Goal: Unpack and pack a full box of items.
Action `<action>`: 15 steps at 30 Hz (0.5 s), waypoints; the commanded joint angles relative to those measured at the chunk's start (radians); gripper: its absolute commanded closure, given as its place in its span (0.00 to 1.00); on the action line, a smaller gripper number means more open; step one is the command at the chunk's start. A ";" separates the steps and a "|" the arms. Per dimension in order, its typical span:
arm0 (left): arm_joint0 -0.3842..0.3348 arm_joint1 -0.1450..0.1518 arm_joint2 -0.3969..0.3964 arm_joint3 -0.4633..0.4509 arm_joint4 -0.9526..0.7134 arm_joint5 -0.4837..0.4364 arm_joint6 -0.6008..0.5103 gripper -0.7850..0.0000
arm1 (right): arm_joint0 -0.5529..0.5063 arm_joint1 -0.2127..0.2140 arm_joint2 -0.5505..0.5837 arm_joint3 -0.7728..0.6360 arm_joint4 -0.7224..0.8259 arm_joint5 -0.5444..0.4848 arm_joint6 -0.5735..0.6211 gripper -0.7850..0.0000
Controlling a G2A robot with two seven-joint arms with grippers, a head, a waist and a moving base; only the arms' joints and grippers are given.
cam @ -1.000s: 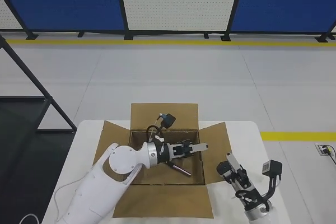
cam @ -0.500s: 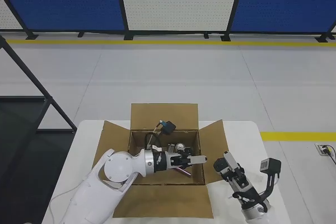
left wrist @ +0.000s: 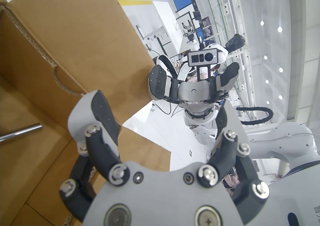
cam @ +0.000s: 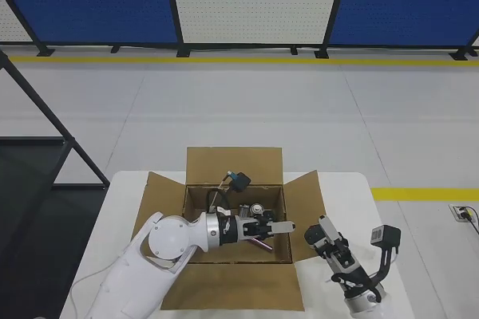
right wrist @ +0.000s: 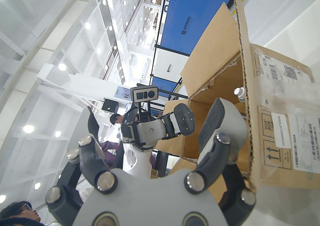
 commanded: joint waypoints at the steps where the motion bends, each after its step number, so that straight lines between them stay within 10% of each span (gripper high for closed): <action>1: 0.000 0.000 0.000 0.000 0.000 0.000 0.000 0.00 | 0.000 0.000 0.000 0.000 0.000 0.000 0.000 0.00; 15: 0.000 0.000 0.000 0.000 0.000 0.000 0.000 0.00 | 0.000 0.000 0.000 0.000 0.000 0.000 0.000 0.00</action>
